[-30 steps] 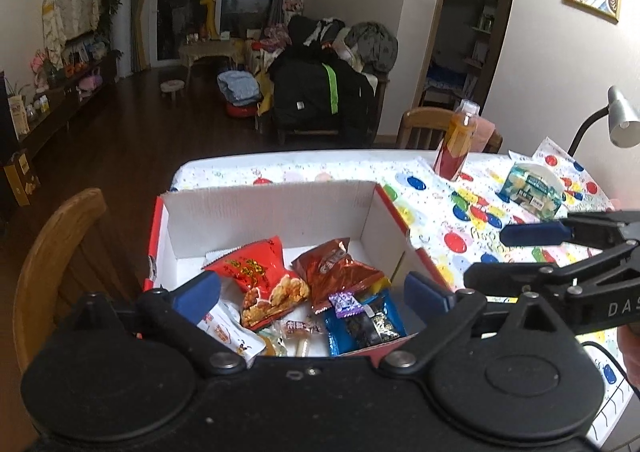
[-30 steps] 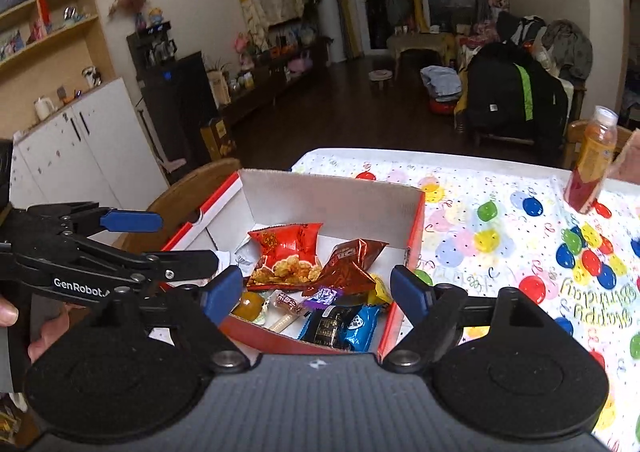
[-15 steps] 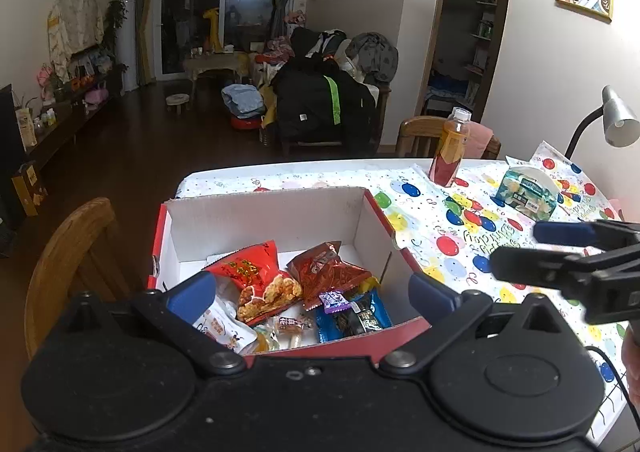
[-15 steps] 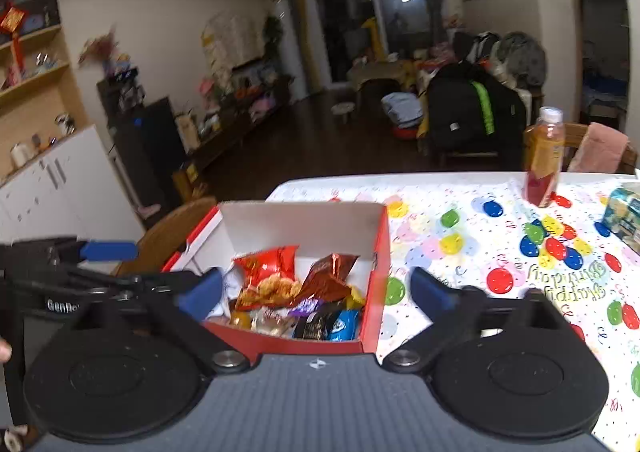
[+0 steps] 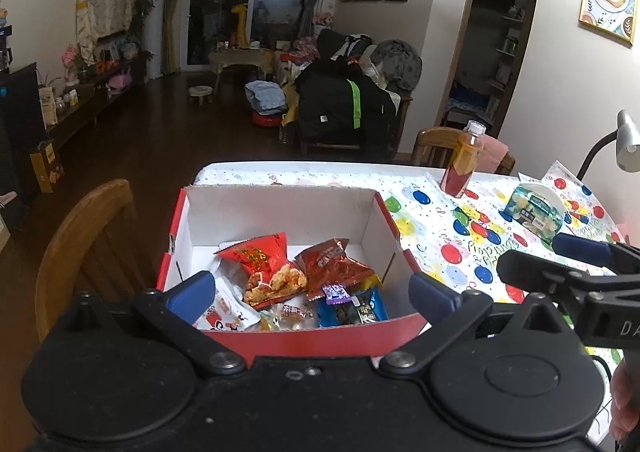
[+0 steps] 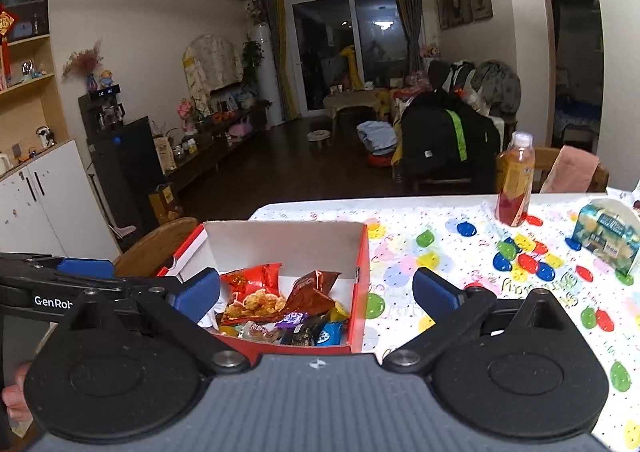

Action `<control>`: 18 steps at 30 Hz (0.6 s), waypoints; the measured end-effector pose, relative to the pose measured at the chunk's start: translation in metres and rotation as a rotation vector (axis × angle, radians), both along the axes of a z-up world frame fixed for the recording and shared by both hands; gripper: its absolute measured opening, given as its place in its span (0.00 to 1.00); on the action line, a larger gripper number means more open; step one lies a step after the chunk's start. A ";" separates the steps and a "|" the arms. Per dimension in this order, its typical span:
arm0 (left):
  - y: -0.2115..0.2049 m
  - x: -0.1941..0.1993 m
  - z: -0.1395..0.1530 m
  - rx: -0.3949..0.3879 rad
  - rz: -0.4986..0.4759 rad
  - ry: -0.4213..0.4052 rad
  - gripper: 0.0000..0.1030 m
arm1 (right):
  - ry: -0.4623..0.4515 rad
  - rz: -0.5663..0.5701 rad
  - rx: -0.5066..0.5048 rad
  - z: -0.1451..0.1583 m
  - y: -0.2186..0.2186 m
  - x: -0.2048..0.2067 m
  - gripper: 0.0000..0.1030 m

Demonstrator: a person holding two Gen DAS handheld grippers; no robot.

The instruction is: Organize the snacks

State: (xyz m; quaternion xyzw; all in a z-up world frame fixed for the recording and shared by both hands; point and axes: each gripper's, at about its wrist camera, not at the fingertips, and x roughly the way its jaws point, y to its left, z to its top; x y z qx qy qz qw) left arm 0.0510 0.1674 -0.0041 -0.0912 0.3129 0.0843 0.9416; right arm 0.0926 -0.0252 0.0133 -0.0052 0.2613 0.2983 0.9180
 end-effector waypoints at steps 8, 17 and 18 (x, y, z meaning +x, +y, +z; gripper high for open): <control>-0.001 -0.001 0.005 -0.003 0.017 0.009 1.00 | 0.061 -0.041 0.038 0.006 -0.007 0.008 1.00; -0.003 0.000 0.010 0.005 0.030 0.014 1.00 | 0.056 -0.026 0.024 0.005 -0.004 0.002 1.00; -0.003 0.000 0.010 0.005 0.030 0.015 1.00 | 0.051 -0.023 0.022 0.006 -0.003 0.001 1.00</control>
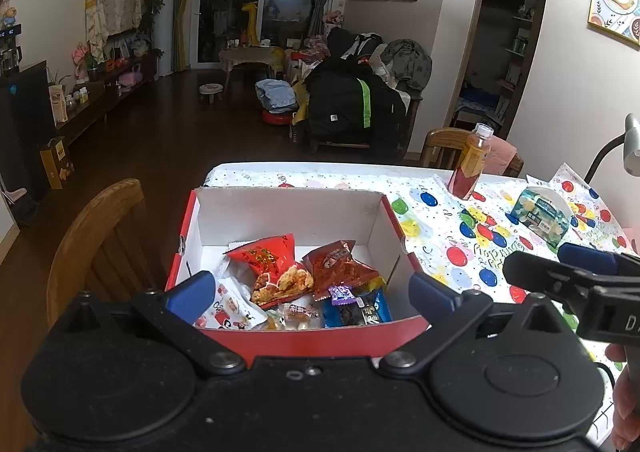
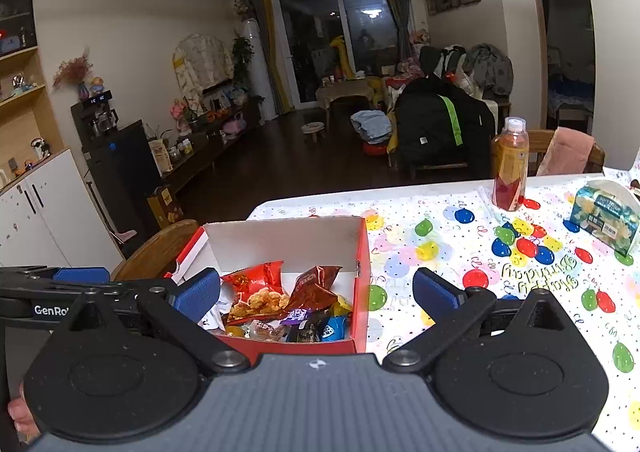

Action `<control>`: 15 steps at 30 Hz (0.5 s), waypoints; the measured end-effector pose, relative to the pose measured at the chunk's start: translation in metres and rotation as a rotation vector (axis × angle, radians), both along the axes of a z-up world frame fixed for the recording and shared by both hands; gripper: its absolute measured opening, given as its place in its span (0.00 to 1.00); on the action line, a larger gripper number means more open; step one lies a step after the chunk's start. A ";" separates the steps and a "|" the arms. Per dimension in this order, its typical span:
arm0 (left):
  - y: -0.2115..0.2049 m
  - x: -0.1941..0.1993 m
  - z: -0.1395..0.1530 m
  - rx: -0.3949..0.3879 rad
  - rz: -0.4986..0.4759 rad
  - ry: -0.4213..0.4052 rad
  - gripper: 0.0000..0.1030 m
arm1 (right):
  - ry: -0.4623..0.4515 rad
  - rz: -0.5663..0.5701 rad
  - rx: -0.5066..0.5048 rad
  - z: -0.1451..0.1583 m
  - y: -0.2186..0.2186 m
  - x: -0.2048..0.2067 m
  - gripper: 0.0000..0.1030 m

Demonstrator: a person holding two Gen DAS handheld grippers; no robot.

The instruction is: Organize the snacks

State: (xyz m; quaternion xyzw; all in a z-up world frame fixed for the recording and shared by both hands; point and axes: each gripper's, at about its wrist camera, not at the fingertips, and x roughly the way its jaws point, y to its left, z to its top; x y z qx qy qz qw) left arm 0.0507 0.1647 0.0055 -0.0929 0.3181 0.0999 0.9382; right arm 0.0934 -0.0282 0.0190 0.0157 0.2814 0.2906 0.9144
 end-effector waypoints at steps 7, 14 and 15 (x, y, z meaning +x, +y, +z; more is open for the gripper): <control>0.000 -0.001 0.000 -0.001 0.011 0.005 1.00 | -0.005 0.012 -0.007 0.002 0.003 -0.004 1.00; -0.002 -0.003 0.001 0.003 0.008 -0.003 1.00 | -0.002 -0.014 -0.009 0.001 0.000 -0.003 1.00; -0.002 -0.004 0.001 0.003 0.007 -0.004 1.00 | 0.000 -0.018 -0.007 0.001 -0.001 -0.003 1.00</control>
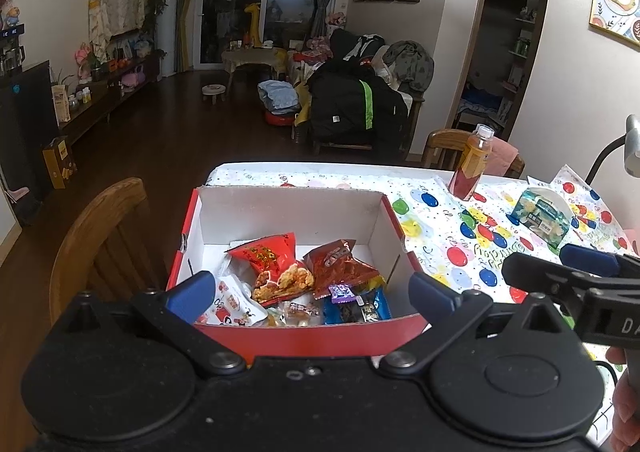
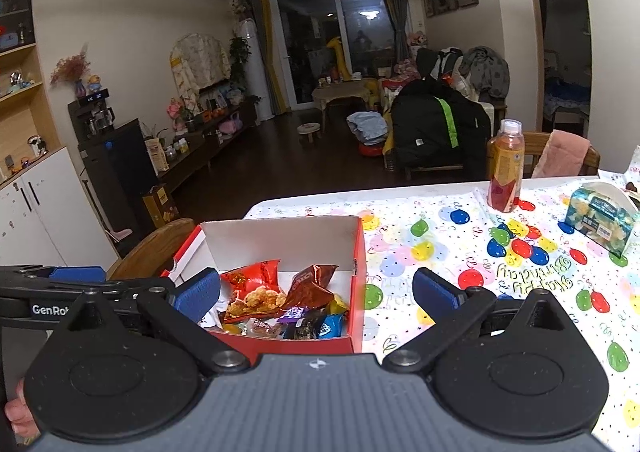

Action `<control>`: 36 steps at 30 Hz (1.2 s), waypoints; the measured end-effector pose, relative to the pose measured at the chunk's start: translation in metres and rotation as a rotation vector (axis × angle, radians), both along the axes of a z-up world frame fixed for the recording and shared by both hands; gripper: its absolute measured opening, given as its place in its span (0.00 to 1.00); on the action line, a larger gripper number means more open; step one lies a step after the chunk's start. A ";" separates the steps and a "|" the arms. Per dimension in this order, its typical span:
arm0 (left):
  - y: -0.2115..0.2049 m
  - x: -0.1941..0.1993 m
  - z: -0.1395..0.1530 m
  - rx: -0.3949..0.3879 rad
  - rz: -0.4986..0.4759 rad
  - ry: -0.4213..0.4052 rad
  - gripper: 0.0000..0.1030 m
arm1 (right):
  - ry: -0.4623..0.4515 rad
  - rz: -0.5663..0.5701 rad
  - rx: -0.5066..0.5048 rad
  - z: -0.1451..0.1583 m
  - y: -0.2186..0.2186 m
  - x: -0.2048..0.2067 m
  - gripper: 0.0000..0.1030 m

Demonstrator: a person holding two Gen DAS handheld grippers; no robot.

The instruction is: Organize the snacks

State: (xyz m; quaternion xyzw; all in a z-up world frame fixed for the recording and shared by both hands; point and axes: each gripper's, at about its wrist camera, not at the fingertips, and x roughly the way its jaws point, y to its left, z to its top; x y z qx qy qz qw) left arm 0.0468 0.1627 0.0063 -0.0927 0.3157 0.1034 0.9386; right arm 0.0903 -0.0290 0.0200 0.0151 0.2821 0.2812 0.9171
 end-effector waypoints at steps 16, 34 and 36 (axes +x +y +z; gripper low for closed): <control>-0.008 -0.007 0.004 0.002 -0.016 -0.020 1.00 | 0.004 -0.003 0.004 0.001 -0.003 -0.001 1.00; -0.010 -0.009 0.005 0.001 -0.011 -0.022 1.00 | 0.013 -0.002 0.002 -0.002 -0.002 -0.001 1.00; -0.011 -0.009 0.005 0.002 -0.007 -0.025 1.00 | 0.013 -0.004 0.003 -0.002 -0.003 -0.001 1.00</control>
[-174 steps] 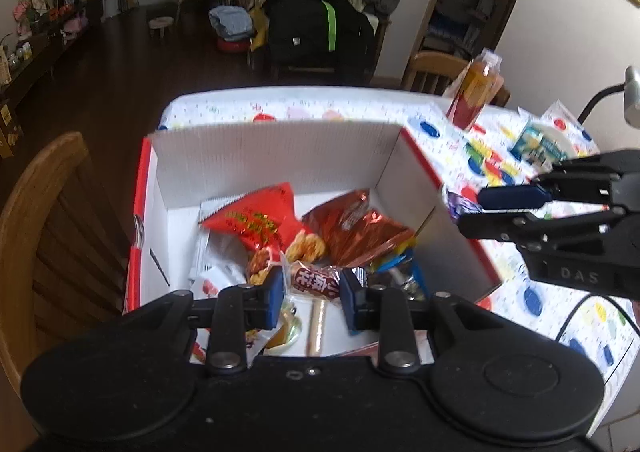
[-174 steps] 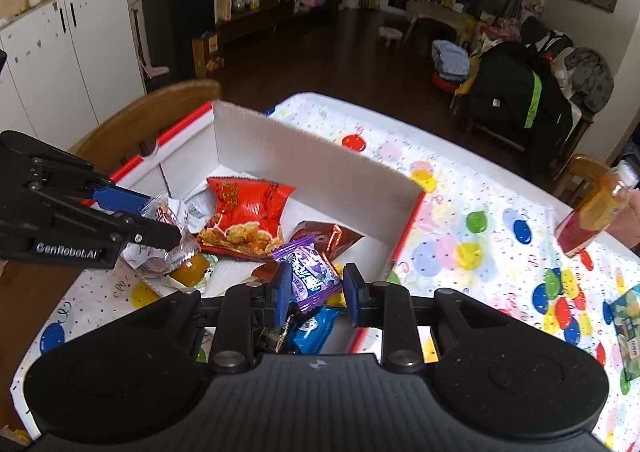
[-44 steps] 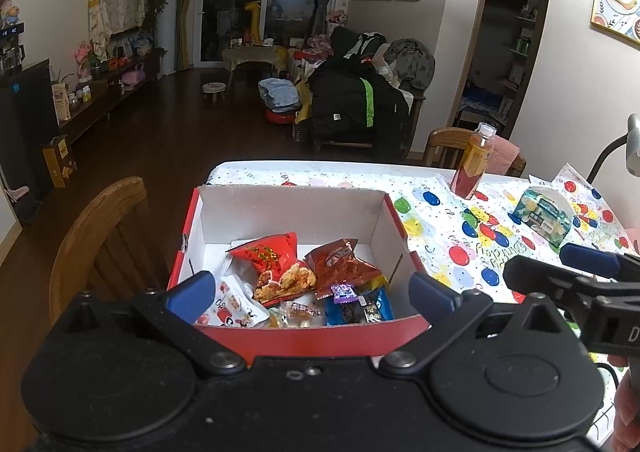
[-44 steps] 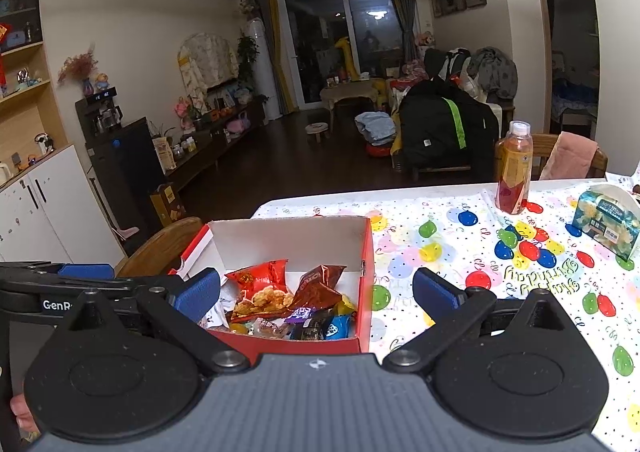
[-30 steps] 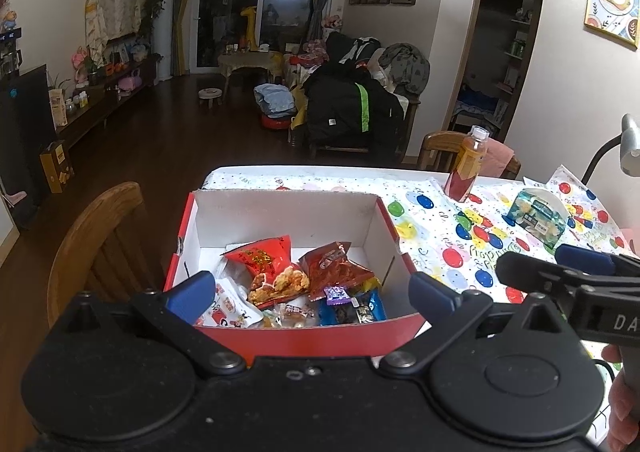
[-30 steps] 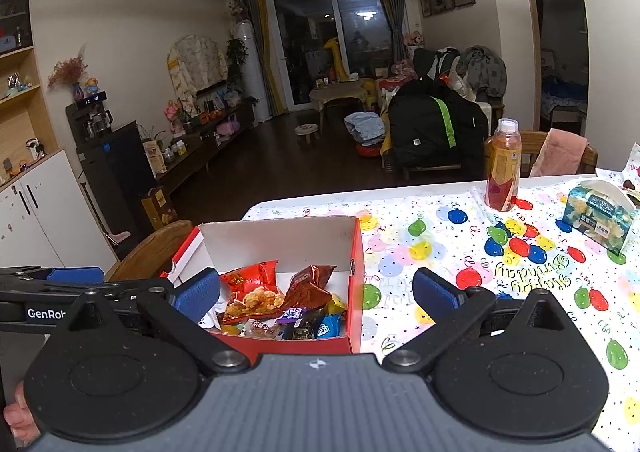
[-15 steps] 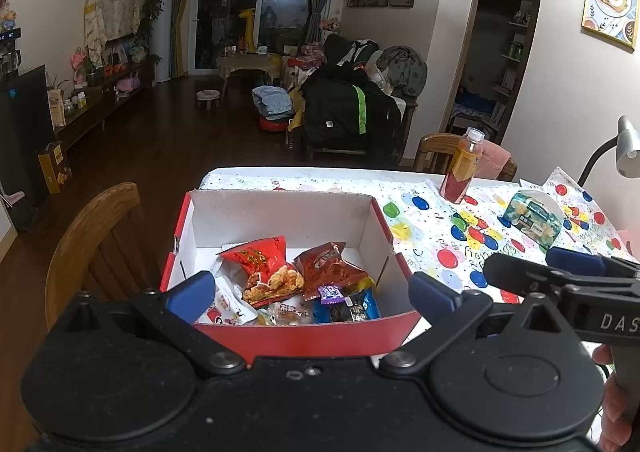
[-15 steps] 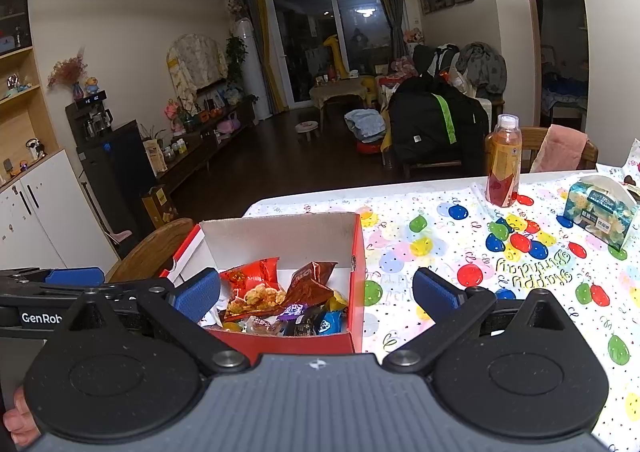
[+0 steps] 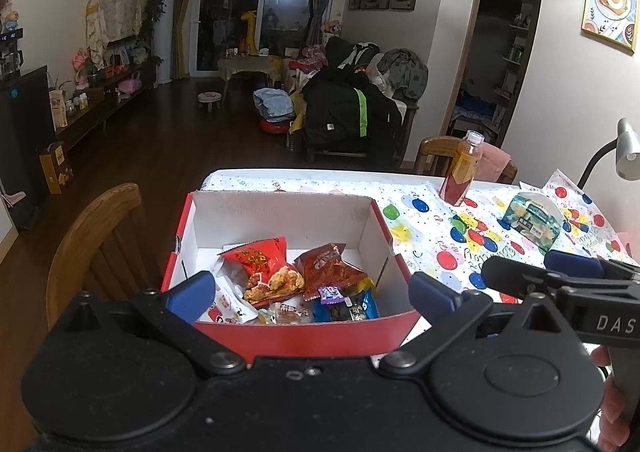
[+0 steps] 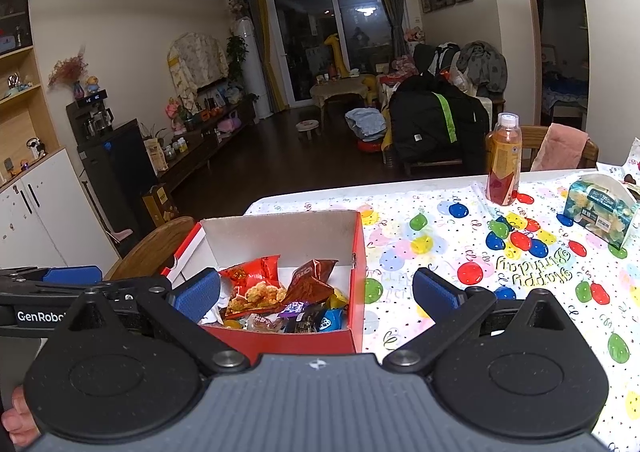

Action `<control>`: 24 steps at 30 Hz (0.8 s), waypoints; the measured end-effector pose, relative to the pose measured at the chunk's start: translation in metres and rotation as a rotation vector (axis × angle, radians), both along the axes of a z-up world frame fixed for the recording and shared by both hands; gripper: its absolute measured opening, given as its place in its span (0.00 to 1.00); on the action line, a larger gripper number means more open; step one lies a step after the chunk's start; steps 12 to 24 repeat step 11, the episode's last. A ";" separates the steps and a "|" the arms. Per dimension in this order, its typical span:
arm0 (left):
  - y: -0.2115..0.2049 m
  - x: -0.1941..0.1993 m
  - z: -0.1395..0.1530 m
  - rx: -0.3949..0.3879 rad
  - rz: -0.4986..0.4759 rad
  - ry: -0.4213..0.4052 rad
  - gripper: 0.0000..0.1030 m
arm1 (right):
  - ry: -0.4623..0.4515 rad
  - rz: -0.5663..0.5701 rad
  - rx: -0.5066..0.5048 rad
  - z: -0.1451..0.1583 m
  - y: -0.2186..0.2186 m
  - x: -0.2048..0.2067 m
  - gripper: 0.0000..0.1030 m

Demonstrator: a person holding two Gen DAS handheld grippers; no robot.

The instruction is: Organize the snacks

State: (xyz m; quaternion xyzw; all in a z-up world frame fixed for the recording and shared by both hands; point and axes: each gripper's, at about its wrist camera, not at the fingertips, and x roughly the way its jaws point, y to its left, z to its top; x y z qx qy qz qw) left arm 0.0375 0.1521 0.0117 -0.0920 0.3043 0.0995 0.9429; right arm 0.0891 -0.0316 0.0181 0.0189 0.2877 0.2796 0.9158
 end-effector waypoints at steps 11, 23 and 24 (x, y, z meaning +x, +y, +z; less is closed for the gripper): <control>-0.004 -0.002 0.001 -0.002 0.013 0.002 1.00 | 0.003 0.000 0.000 0.000 -0.002 0.000 1.00; -0.004 -0.002 0.001 -0.002 0.013 0.002 1.00 | 0.003 0.000 0.000 0.000 -0.002 0.000 1.00; -0.004 -0.002 0.001 -0.002 0.013 0.002 1.00 | 0.003 0.000 0.000 0.000 -0.002 0.000 1.00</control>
